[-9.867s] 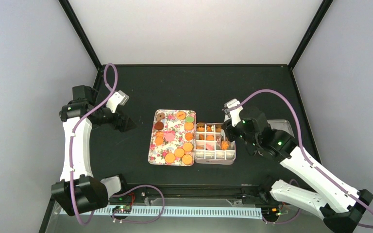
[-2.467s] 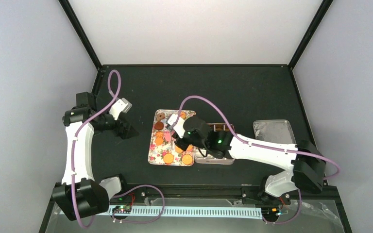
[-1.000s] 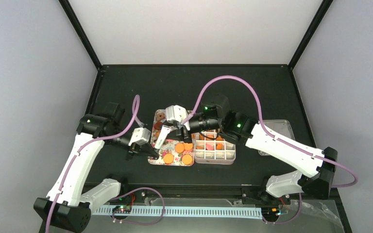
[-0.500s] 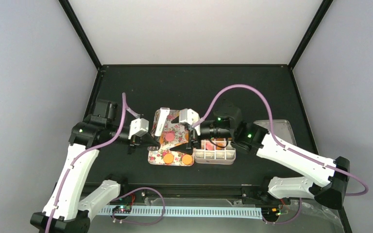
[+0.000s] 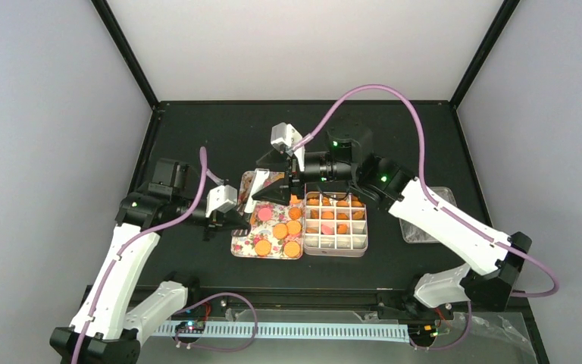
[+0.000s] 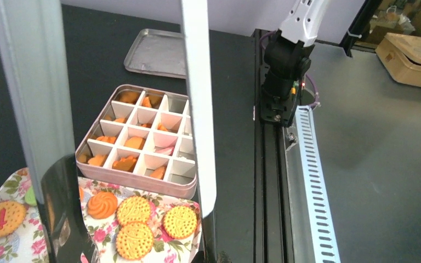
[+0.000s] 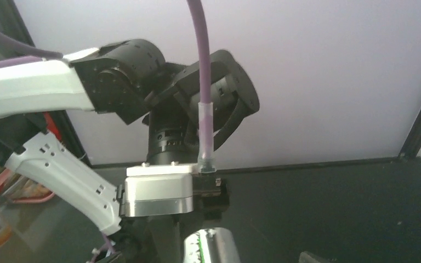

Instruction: Pack the cookies

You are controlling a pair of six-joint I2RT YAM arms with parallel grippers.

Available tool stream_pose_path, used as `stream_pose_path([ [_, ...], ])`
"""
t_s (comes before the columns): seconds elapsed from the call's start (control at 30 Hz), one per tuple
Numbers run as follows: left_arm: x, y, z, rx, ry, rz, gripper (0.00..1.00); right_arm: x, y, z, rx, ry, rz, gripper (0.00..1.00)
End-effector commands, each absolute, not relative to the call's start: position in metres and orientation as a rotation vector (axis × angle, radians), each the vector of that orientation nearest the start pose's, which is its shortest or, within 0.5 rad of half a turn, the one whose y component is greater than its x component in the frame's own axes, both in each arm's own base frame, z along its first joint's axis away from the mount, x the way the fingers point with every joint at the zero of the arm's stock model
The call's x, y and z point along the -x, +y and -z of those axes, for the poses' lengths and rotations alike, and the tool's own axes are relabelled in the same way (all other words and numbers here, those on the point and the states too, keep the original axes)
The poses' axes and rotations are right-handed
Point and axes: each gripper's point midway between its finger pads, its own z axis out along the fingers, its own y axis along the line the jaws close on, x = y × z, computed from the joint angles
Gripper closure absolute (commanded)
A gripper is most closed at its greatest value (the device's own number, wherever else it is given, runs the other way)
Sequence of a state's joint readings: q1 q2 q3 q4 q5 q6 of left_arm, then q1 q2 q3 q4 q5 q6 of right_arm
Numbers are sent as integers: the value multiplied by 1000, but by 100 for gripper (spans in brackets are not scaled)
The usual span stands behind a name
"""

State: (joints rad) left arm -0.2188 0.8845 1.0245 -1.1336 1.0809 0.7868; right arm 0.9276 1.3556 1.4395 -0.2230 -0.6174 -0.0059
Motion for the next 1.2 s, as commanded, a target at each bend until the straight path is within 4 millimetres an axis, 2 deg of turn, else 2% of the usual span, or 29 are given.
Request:
stream_pose_path([
  [0.0, -141, -186, -277, -1375, 1623, 974, 98, -164, 390, -393, 1322, 1509, -1214, 18],
  [0.17, -143, -185, -270, -1391, 1639, 962, 98, -167, 398, -371, 1377, 1613, -1213, 24],
  [0.33, -144, -185, -271, -1390, 1632, 963, 98, -164, 406, -362, 1407, 1611, -1274, 31],
  [0.57, -144, -185, -271, -1391, 1638, 959, 98, -165, 410, -369, 1348, 1535, -1323, 41],
  [0.73, -143, -185, -271, -1387, 1643, 971, 98, -166, 414, -367, 1319, 1525, -1359, 47],
  [1.07, -142, -185, -269, -1390, 1646, 978, 98, -169, 421, -368, 1303, 1520, -1391, 49],
  [1.17, -142, -185, -268, -1393, 1647, 974, 97, -170, 422, -369, 1311, 1518, -1387, 53],
])
